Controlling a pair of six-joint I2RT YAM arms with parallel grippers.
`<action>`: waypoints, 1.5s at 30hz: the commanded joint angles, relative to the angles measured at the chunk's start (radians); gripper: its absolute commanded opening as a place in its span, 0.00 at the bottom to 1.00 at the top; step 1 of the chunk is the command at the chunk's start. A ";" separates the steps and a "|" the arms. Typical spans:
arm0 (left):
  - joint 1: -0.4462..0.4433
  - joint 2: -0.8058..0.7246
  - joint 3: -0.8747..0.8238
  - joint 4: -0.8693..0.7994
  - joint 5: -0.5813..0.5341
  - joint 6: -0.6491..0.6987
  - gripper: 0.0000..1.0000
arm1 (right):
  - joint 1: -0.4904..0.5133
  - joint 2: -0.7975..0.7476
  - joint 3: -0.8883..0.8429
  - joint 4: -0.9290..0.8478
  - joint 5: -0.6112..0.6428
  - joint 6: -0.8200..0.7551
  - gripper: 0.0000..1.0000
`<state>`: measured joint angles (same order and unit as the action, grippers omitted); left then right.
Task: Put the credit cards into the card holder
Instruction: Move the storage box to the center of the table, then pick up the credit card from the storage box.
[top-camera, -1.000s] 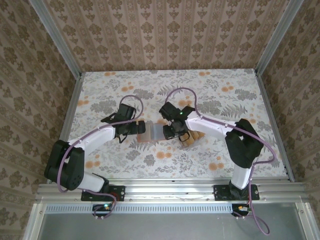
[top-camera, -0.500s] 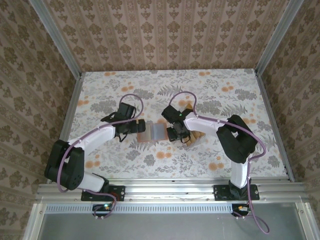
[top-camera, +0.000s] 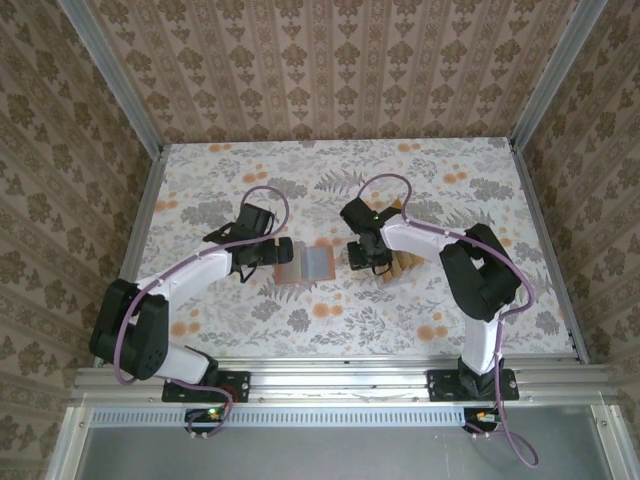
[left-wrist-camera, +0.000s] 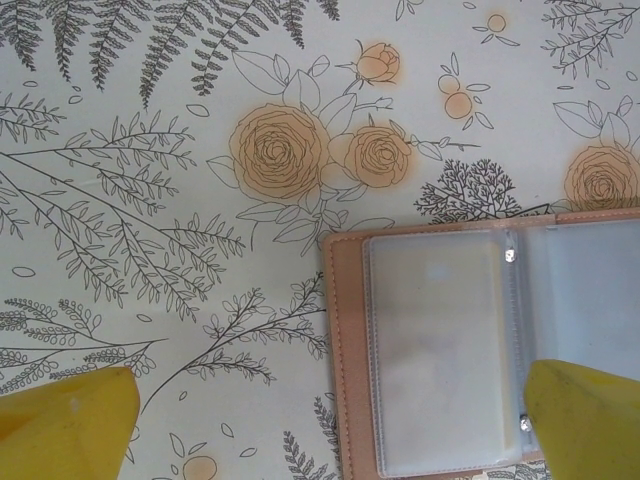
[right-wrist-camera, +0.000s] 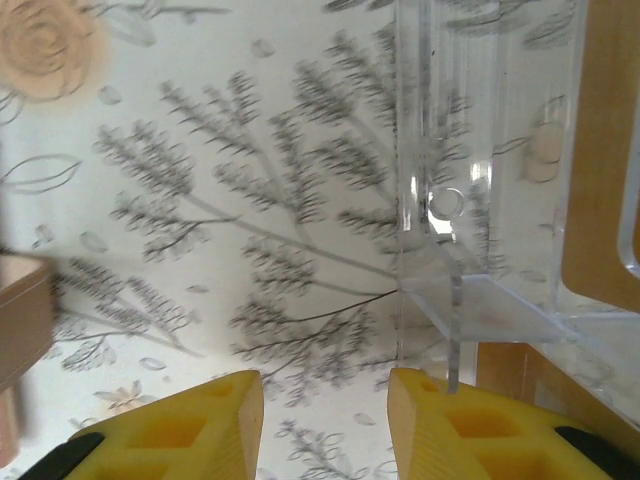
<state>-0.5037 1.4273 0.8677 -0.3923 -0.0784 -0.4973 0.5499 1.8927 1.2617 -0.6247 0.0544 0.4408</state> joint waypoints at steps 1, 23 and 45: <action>-0.009 0.014 0.033 -0.033 -0.016 0.013 1.00 | -0.019 -0.048 0.024 -0.033 -0.039 -0.035 0.39; -0.010 0.003 0.020 -0.030 -0.006 0.024 1.00 | -0.022 -0.206 -0.008 -0.194 0.110 -0.074 0.38; -0.009 0.008 0.023 -0.023 -0.008 0.025 1.00 | -0.021 -0.138 -0.061 -0.158 0.142 -0.072 0.30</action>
<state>-0.5110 1.4277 0.8749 -0.4057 -0.0784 -0.4931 0.5282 1.7340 1.2217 -0.7853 0.1963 0.3687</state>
